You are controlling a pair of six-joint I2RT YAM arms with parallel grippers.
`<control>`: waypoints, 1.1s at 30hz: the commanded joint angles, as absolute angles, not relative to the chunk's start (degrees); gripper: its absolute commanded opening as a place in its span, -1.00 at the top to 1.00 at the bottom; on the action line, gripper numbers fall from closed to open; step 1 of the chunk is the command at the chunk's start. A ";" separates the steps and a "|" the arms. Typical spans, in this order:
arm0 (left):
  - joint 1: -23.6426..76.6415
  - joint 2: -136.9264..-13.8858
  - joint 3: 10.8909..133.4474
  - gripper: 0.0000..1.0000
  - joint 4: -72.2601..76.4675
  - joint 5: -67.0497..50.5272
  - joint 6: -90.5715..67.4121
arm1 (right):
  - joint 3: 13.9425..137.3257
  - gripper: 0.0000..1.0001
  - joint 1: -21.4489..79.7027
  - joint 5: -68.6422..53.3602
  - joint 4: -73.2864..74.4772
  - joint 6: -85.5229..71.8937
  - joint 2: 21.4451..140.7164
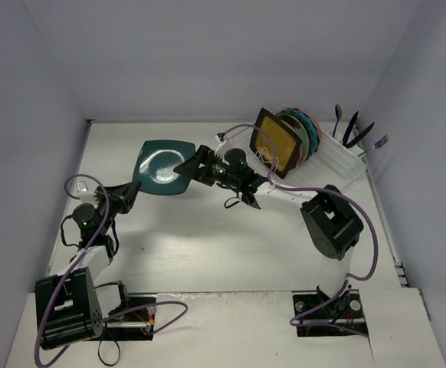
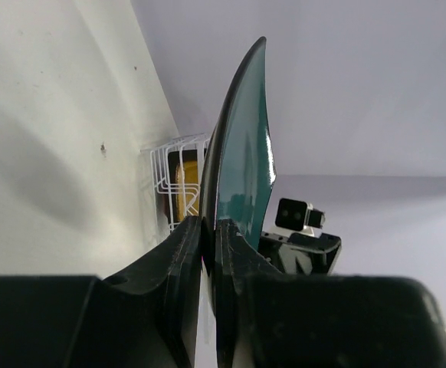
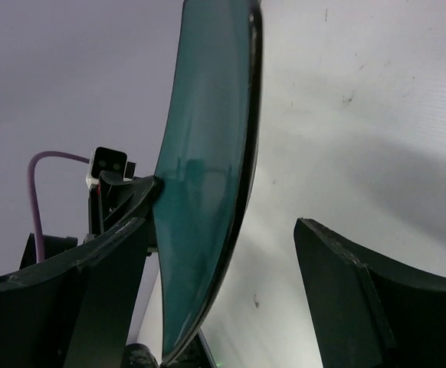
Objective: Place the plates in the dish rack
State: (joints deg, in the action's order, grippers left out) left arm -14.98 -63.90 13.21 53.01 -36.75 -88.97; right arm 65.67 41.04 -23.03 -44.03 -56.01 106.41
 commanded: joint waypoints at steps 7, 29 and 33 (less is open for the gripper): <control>-13.89 -59.94 15.47 1.00 64.16 -39.64 -91.67 | 70.58 0.39 41.66 -27.16 -54.75 -57.75 109.34; -10.38 -58.71 42.70 -0.13 -17.63 -31.33 -40.65 | 91.54 1.00 29.45 -21.35 -3.55 -10.49 90.35; -8.18 -58.80 48.42 -0.16 -28.90 -21.99 -32.88 | 99.74 1.00 25.50 -19.43 10.53 3.31 90.79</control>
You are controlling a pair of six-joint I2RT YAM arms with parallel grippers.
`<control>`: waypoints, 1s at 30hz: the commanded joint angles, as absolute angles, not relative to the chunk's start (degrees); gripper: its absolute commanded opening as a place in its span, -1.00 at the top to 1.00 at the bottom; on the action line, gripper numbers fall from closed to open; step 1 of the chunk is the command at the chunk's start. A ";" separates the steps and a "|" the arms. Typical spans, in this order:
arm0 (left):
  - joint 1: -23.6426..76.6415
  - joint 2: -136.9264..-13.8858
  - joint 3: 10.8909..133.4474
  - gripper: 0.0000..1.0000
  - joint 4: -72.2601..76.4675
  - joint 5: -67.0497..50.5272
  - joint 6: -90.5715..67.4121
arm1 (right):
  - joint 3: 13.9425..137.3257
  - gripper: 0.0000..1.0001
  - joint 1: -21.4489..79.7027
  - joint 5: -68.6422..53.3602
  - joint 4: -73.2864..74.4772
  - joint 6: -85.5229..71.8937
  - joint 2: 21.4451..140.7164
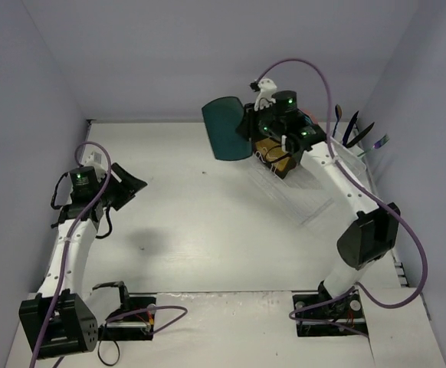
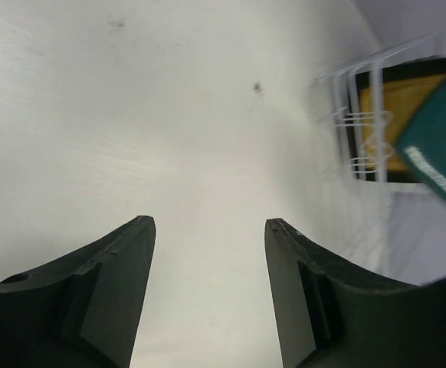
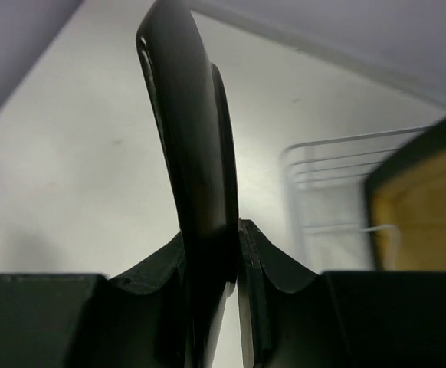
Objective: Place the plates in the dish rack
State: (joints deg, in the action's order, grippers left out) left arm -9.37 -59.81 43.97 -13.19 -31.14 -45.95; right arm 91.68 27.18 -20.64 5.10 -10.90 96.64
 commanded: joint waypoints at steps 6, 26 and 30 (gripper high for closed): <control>-4.66 -58.36 55.19 -0.21 -39.54 -9.61 -26.02 | 109.15 1.00 21.45 -12.05 23.81 18.44 94.04; 1.49 -59.59 60.82 -0.43 -48.25 0.35 -21.80 | 117.60 1.00 17.93 -2.19 31.03 27.51 106.52; 1.93 -59.68 60.47 -0.43 -48.25 0.26 -21.62 | 117.60 1.00 17.23 -2.46 31.46 27.25 108.54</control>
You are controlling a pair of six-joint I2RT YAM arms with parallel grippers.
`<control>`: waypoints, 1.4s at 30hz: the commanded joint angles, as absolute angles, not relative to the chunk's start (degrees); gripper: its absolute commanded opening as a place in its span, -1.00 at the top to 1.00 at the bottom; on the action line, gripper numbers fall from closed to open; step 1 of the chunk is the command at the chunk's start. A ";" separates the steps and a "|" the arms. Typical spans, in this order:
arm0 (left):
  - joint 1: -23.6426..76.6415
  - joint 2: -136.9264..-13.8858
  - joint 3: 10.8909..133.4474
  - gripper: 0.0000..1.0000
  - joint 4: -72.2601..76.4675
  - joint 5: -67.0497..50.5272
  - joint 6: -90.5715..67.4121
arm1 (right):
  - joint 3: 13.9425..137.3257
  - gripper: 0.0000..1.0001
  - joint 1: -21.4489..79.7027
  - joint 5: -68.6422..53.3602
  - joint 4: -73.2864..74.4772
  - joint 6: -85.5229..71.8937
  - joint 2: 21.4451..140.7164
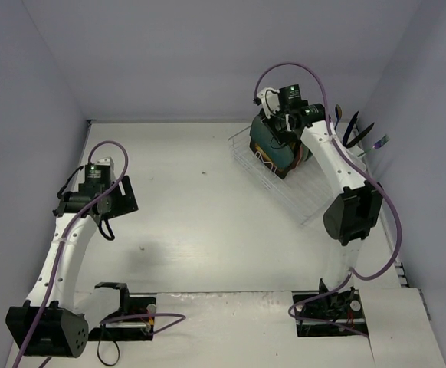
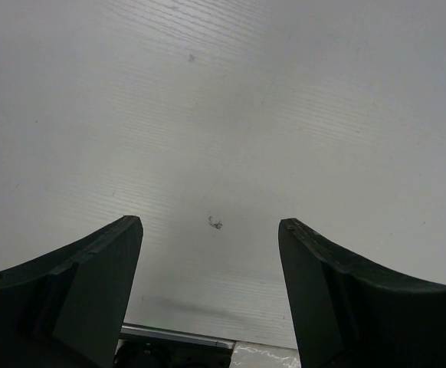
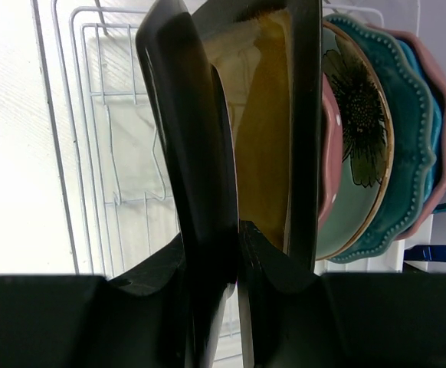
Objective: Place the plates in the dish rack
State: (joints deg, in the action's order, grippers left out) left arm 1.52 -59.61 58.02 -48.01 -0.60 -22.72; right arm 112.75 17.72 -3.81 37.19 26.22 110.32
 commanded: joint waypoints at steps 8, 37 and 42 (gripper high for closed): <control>2.20 -59.50 59.77 -0.43 -48.25 0.00 -21.62 | 116.63 1.00 16.52 -5.79 32.52 27.25 111.53; 2.46 -58.01 61.70 -0.43 -50.45 -1.41 -21.27 | 109.08 -0.33 16.52 -0.18 26.90 21.28 105.66; 2.72 -56.43 63.89 -0.43 -52.47 -1.32 -21.09 | 103.28 -0.50 16.61 -0.18 19.53 16.71 94.33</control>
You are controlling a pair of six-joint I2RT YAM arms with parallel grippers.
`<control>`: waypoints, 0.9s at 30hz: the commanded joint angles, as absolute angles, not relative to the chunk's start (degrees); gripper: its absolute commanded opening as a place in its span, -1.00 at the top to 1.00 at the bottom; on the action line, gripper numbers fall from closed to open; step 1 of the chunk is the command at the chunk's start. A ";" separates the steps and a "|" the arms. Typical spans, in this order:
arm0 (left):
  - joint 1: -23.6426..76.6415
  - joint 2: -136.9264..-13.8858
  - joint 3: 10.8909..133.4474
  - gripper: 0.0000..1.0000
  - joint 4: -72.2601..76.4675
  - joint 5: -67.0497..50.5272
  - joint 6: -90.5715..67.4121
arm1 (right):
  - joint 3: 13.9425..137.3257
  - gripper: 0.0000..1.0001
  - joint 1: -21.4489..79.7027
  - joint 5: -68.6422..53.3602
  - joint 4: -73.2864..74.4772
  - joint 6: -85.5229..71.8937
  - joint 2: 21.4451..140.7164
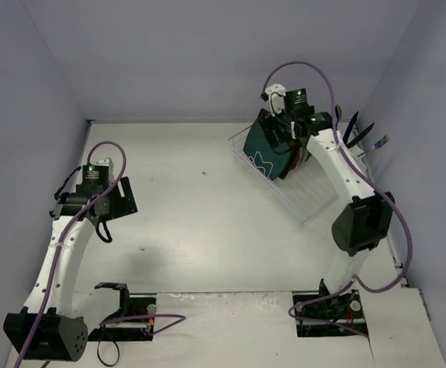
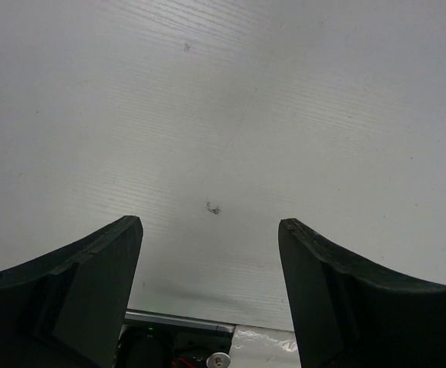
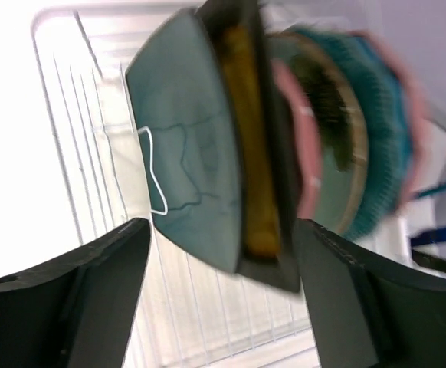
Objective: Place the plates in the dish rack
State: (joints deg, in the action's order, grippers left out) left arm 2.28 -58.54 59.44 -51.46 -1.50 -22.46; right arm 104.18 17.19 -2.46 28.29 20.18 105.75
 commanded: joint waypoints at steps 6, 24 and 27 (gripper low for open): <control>4.83 -54.41 66.53 -0.43 -54.75 0.95 -20.92 | 90.12 -1.00 16.44 2.02 8.53 10.38 76.51; 10.02 -47.03 68.12 -0.43 -56.78 7.11 -19.51 | 71.28 -1.00 16.52 10.99 16.52 -4.66 43.96; 10.02 -45.01 66.19 -0.44 -56.42 8.78 -19.95 | 69.61 -1.00 16.52 11.16 18.10 -5.36 40.61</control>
